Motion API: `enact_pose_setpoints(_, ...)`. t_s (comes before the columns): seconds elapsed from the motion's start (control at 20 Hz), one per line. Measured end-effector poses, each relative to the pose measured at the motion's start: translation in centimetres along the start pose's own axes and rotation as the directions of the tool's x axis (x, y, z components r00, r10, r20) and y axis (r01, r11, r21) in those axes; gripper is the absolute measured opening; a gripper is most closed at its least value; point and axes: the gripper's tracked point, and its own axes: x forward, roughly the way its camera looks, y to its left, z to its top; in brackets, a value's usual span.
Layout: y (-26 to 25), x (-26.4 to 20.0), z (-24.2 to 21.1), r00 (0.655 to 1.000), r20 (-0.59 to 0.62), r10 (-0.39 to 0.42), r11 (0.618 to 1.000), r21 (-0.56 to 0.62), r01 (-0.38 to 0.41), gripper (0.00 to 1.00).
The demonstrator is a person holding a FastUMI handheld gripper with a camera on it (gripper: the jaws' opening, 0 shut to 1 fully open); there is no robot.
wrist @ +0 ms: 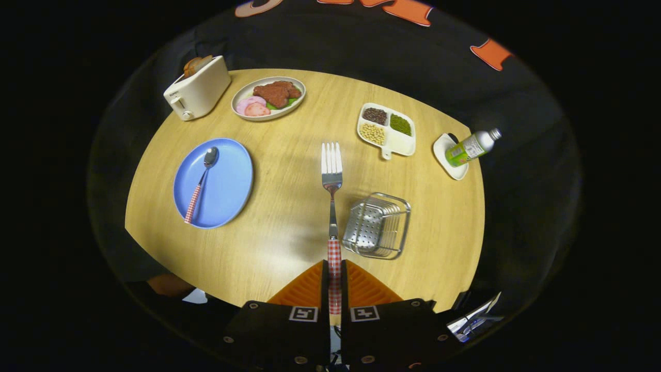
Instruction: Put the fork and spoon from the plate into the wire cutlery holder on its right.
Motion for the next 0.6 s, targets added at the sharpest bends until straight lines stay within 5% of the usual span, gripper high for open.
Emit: enact_pose_setpoints(0.6, -7.8, 0.5, -3.8, 0.974, -0.22, -0.06, 0.992, -0.126, 0.033, 0.08)
